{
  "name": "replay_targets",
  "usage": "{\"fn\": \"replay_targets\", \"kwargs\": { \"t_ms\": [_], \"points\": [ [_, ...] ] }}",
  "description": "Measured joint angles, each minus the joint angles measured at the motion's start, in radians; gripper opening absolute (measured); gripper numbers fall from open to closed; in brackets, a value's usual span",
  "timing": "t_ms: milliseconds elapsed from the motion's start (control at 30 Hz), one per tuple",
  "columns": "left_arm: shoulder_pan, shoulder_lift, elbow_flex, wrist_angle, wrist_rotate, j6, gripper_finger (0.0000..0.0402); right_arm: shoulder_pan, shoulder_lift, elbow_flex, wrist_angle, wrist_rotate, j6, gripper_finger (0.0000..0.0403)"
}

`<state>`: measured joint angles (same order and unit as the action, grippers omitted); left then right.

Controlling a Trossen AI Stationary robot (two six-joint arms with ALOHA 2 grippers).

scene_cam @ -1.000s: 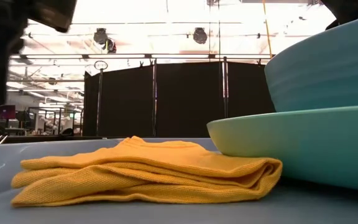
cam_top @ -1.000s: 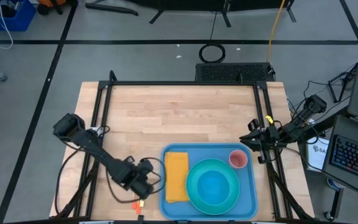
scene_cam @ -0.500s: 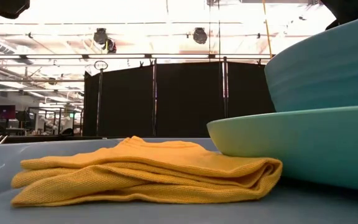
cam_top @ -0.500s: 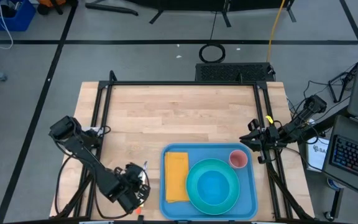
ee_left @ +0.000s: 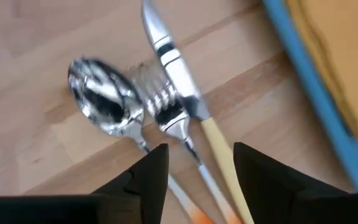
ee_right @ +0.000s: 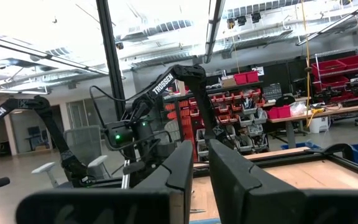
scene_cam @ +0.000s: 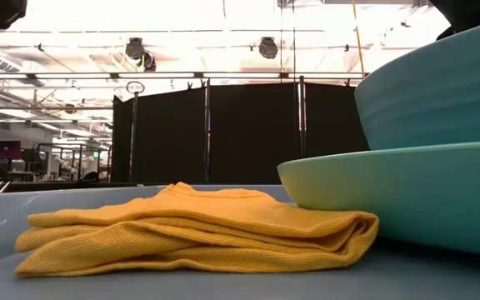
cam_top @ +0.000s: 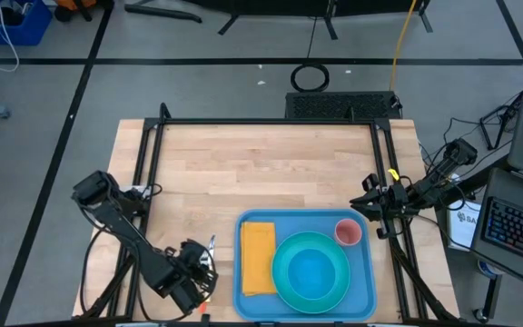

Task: Set up tray
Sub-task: Put the orange fork on top of the yellow table napkin

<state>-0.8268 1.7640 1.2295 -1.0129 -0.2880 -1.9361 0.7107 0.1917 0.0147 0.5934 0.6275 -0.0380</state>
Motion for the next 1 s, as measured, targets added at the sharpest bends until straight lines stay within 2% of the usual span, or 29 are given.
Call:
{"fn": "replay_targets", "kwargs": {
  "t_ms": [367,667,1000],
  "points": [
    [0.003,0.004,-0.095,0.127,0.056,-0.021,0.0189,0.0,0.0,0.0,0.0,0.0,0.0,0.0043],
    [0.009,0.004,-0.181,0.301,0.074,-0.01,0.0189,0.0,0.0,0.0,0.0,0.0,0.0,0.0043],
    [0.009,0.004,-0.213,0.32,0.079,-0.013,0.0189,0.0,0.0,0.0,0.0,0.0,0.0,0.0043]
  ]
}}
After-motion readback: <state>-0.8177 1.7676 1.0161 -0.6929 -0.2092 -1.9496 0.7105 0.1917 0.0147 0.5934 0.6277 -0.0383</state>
